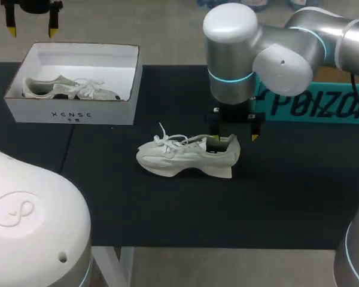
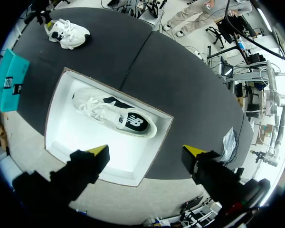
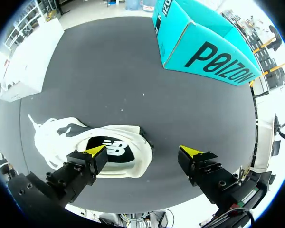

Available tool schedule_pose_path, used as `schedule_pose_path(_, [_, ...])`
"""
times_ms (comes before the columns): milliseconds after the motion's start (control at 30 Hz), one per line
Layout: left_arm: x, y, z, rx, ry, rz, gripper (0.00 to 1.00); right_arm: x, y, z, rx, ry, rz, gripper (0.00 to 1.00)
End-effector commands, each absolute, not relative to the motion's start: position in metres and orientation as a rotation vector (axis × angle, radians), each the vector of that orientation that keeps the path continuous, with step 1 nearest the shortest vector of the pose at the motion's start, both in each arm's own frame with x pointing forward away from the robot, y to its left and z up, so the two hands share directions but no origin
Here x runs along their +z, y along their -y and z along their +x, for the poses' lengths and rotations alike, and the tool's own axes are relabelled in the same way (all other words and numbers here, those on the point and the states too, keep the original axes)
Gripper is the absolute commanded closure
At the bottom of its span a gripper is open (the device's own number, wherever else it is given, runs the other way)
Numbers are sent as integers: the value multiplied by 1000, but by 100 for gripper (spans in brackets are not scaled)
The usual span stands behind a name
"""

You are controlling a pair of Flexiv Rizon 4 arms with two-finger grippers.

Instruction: Take the shoe out of the shoebox, open the shoe tongue, remove and reinsert the insole, then place the shoe into the shoebox

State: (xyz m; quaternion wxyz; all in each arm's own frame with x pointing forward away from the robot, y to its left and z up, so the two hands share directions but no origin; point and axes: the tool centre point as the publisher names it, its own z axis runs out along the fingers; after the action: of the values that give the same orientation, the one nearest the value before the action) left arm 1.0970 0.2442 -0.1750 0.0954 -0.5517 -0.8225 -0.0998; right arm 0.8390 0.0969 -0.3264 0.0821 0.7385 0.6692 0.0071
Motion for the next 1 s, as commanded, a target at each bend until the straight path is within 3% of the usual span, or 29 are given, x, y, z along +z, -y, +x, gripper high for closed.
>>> schedule_pose_path(33, [-174, -244, 1098, -296, 2435, -1635, 0, -290, -98, 837, 360, -2416, 2191, 0])
schedule_pose_path(133, [-174, -244, 1098, -296, 2435, -1635, 0, -261, -108, 837, 723, -2816, 1822, 0])
schedule_pose_path(233, [-174, -244, 1098, -296, 2435, -1635, 0, -247, -97, 835, 727, -3145, 1185, 0])
schedule_pose_path(1000, [-174, -244, 1098, -296, 2435, -1635, 0, -247, -97, 835, 727, -3145, 1185, 0])
